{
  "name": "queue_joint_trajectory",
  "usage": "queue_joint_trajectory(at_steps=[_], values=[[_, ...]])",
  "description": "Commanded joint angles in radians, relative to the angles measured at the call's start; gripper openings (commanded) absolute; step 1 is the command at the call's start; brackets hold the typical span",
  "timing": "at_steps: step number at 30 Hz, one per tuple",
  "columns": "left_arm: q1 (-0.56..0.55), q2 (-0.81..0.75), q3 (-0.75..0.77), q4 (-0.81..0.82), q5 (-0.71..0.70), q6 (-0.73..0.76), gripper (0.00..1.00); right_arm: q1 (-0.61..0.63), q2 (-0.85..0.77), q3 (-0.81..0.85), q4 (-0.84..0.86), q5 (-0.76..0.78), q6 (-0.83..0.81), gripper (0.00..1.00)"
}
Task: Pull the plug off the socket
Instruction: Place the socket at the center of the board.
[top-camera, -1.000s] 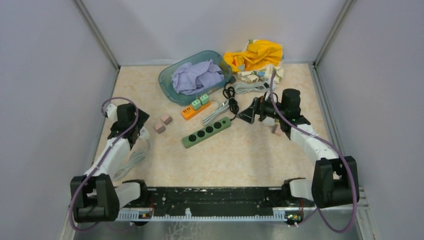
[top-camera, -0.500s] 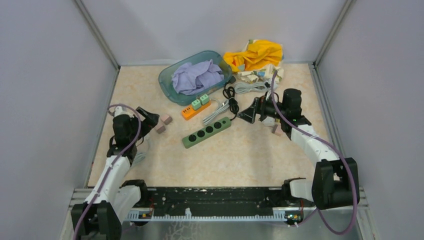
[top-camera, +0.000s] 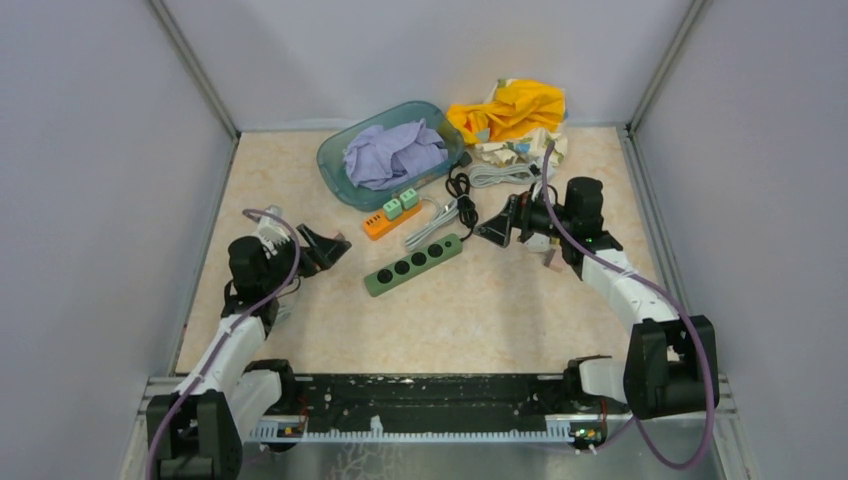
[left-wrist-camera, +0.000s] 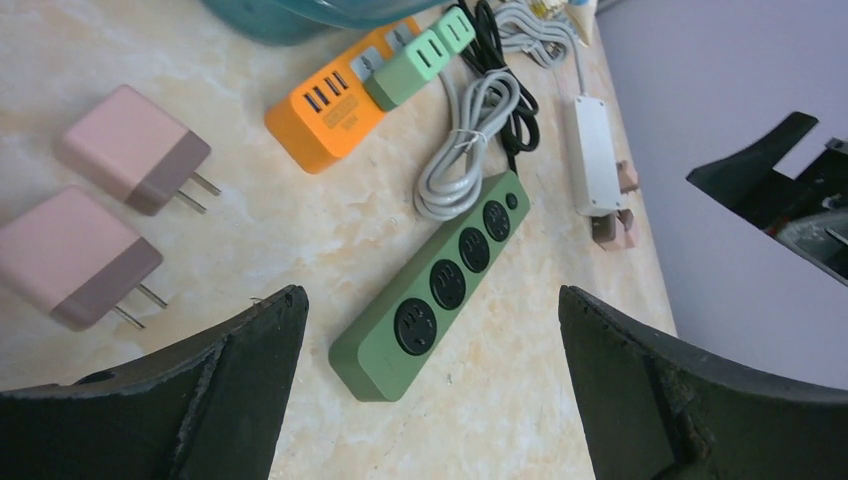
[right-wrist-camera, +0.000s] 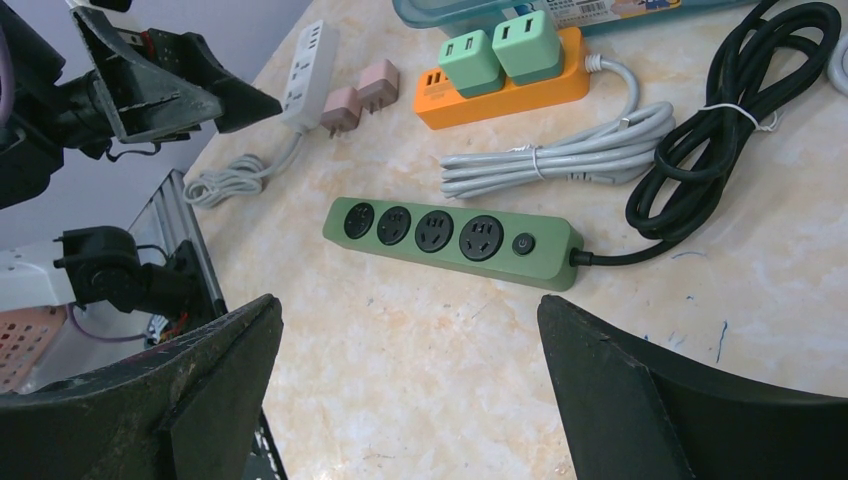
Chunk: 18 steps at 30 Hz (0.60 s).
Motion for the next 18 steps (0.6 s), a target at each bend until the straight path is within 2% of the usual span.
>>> queue_joint_trajectory(at_steps=[1,18], values=[[0.001,0.002,-0.023,0.113,0.119,-0.011,1.0,-0.012,-0.032,0.027,0.052,-0.018,-0.01,0.99],[-0.11,0.005,-0.058,0.18,0.102,0.006,1.0,-0.014,-0.029,0.027,0.054,-0.024,-0.011,0.99]])
